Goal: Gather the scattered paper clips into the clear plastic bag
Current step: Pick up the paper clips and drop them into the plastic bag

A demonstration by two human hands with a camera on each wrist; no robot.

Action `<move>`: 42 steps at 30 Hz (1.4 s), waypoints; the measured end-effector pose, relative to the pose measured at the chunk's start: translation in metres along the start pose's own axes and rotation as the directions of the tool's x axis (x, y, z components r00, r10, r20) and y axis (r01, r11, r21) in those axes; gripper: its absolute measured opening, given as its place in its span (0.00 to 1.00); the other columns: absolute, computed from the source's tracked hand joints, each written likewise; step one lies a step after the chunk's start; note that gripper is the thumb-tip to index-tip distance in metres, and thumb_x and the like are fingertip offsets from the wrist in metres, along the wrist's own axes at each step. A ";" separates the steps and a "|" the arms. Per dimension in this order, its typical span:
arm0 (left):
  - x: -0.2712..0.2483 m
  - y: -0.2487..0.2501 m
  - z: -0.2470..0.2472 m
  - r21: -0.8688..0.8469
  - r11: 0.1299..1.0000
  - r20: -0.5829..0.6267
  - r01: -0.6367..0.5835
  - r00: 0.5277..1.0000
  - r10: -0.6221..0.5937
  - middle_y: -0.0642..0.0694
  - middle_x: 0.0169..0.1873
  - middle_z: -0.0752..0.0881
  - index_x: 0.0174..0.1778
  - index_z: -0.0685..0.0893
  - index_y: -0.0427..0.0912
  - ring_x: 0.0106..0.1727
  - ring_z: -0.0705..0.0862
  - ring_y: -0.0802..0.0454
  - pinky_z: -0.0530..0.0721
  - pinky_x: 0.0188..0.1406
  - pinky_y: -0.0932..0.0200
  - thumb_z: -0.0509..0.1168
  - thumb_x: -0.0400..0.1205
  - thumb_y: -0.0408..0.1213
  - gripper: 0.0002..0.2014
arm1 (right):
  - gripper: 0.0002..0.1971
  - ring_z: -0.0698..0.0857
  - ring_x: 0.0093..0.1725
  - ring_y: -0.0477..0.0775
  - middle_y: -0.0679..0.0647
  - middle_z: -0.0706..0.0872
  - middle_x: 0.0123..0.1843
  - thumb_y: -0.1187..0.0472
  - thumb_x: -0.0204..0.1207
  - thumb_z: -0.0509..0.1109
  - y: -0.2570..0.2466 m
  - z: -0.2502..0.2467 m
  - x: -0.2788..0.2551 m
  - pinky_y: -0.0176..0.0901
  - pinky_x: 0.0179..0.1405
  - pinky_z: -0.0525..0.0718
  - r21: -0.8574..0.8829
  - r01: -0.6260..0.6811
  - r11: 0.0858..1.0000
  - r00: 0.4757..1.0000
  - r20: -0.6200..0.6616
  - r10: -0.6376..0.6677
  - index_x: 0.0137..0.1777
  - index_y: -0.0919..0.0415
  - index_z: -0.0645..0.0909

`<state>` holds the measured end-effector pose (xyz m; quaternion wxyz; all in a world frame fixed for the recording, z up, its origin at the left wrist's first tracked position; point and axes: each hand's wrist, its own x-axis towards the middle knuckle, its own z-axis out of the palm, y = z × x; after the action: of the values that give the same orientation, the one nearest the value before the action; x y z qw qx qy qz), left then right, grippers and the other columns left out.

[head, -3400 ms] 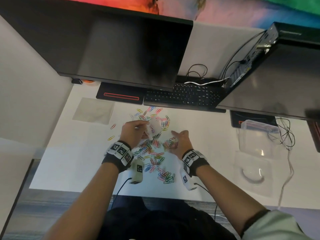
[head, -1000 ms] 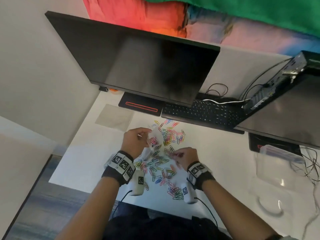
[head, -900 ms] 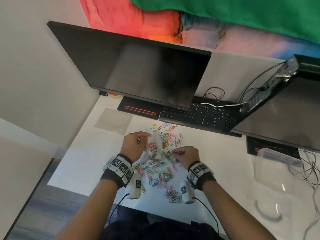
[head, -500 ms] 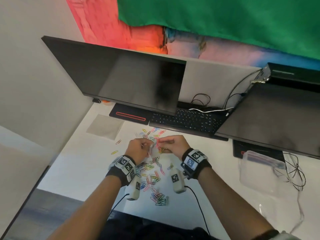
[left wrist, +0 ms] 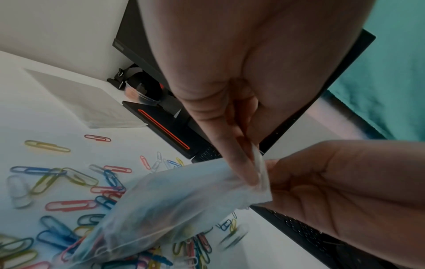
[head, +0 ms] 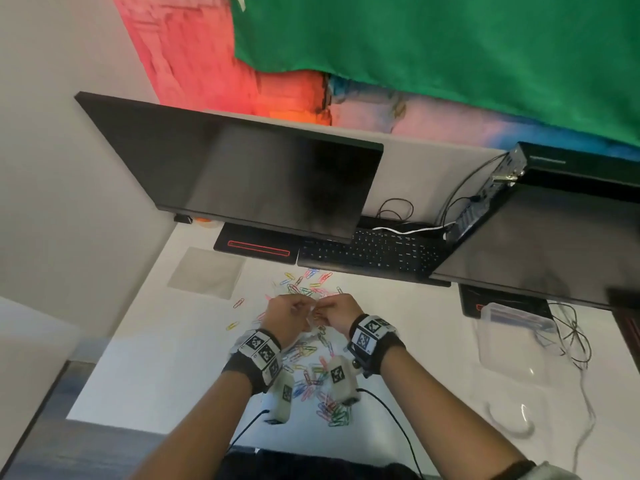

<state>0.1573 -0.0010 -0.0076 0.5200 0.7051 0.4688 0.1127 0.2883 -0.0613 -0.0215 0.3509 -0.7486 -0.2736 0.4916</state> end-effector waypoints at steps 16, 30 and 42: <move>-0.012 -0.013 -0.012 -0.067 0.997 0.061 0.033 0.998 -0.029 0.41 0.43 0.91 0.53 0.91 0.41 0.40 0.93 0.43 0.93 0.47 0.47 0.65 0.83 0.24 0.12 | 0.08 0.79 0.29 0.35 0.51 0.91 0.38 0.60 0.77 0.71 -0.005 0.012 -0.026 0.21 0.31 0.72 -0.479 0.163 0.863 0.982 -0.008 -0.190 0.47 0.58 0.92; -0.012 -0.022 -0.036 -0.122 0.992 -0.022 -0.001 1.000 -0.002 0.46 0.38 0.92 0.53 0.92 0.43 0.40 0.93 0.45 0.94 0.45 0.43 0.62 0.85 0.27 0.13 | 0.42 0.83 0.32 0.49 0.56 0.82 0.50 0.48 0.51 0.88 0.093 -0.026 -0.075 0.40 0.25 0.86 -0.468 -0.036 0.883 0.977 0.170 0.130 0.65 0.46 0.71; -0.023 -0.018 -0.063 -0.127 0.991 -0.080 -0.033 0.996 0.023 0.42 0.38 0.91 0.53 0.91 0.43 0.32 0.92 0.54 0.93 0.40 0.58 0.63 0.86 0.28 0.12 | 0.30 0.77 0.61 0.50 0.51 0.63 0.74 0.56 0.74 0.74 0.137 0.047 -0.060 0.42 0.69 0.77 -0.701 0.384 0.602 0.923 0.277 -0.267 0.76 0.46 0.70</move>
<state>0.0944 0.0209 0.0118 0.5438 0.6717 0.4707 0.1776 0.2316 -0.1768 -0.1105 0.0779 -0.7255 -0.6059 0.3169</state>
